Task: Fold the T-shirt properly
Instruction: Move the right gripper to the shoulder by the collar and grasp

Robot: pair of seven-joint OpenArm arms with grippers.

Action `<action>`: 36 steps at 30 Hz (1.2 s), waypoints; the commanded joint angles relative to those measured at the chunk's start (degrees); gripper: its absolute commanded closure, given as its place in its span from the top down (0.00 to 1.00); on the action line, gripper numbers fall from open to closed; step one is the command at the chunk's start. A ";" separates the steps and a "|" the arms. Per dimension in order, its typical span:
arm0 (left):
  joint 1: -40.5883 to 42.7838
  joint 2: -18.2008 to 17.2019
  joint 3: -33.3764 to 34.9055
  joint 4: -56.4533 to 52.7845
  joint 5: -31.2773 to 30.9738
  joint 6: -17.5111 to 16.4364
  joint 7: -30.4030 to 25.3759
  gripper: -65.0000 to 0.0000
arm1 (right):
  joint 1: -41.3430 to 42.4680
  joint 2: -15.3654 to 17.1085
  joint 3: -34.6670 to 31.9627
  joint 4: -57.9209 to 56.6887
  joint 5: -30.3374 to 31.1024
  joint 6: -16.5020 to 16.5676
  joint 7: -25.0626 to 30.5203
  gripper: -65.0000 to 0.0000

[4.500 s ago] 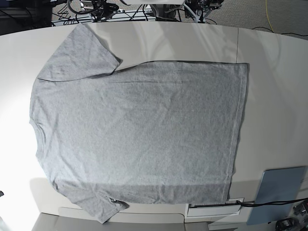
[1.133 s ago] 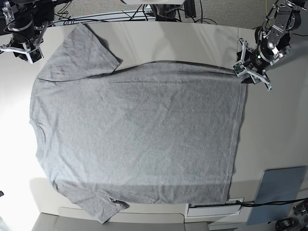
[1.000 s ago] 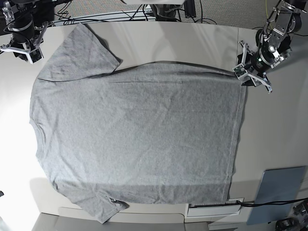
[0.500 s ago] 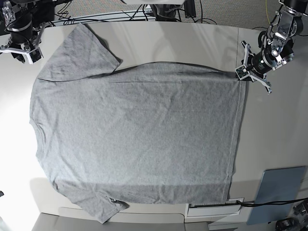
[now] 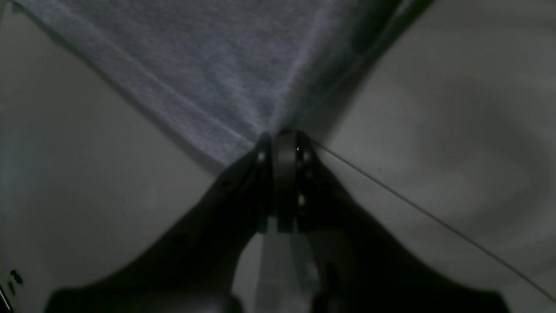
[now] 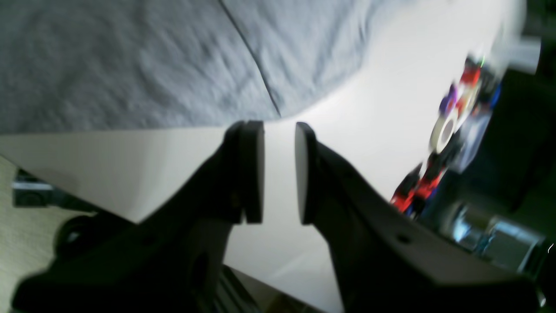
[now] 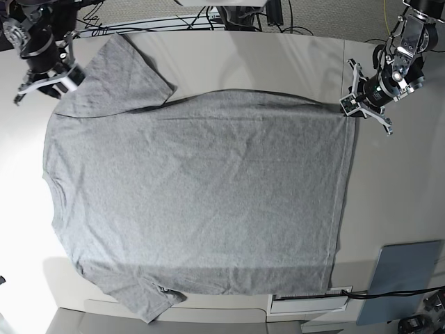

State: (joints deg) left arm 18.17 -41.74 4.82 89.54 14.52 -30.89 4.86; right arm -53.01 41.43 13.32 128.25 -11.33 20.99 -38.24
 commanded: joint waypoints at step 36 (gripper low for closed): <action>0.85 0.61 0.42 -0.63 1.79 -1.77 4.28 0.00 | 11.91 3.41 -19.32 -10.78 -4.96 0.72 -4.04 0.56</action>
State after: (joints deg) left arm 18.20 -40.95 4.80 89.56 14.52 -30.24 5.41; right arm -41.10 43.68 -6.46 116.62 -15.86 22.13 -42.17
